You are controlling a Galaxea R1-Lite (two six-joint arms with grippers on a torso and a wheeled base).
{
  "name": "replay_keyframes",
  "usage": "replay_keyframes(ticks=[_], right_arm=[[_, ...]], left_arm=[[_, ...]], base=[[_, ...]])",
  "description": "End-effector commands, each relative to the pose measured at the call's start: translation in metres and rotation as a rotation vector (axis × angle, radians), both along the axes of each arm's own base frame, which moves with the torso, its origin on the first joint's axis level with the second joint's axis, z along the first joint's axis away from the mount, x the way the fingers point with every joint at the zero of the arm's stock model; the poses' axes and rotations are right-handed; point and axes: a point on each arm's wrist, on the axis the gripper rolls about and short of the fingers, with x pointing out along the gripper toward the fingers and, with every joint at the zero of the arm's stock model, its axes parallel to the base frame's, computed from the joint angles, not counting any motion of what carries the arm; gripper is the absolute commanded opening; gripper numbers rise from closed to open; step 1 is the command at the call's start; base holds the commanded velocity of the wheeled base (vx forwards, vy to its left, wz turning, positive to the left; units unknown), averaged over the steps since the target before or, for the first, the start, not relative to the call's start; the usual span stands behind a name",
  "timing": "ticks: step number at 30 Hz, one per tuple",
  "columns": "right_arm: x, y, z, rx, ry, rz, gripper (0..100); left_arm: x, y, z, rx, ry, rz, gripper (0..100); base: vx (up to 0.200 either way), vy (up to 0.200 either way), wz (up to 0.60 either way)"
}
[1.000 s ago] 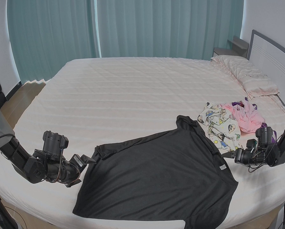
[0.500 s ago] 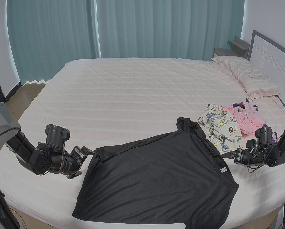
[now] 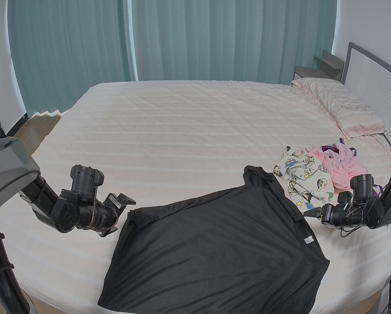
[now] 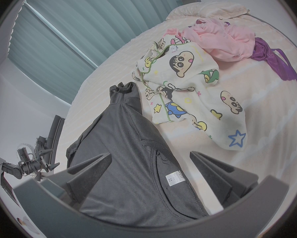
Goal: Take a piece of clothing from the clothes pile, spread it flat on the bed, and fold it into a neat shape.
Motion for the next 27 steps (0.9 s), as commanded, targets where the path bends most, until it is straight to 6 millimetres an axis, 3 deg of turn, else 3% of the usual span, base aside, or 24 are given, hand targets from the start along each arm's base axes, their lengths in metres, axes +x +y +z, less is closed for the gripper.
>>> replay_keyframes(ticks=[1, 6, 14, 27], right_arm=[[-0.001, 0.0, -0.001, 0.001, 0.006, 0.0, 100], [0.0, 0.0, -0.001, -0.008, 0.003, -0.011, 100], [0.001, 0.0, 0.0, -0.009, 0.001, -0.012, 100], [0.001, -0.001, -0.001, -0.01, 0.002, -0.014, 100]], left_arm=[[0.03, -0.015, -0.017, 0.014, -0.008, -0.009, 100], [0.052, -0.031, -0.037, 0.071, -0.021, 0.008, 100], [0.058, -0.052, -0.045, 0.134, -0.027, -0.042, 100], [0.06, -0.054, -0.047, 0.234, 0.007, -0.015, 100]], base=[[0.0, 0.0, 0.0], [0.0, 0.0, 0.0], [0.0, 0.0, 0.0], [0.0, 0.0, 0.0]])
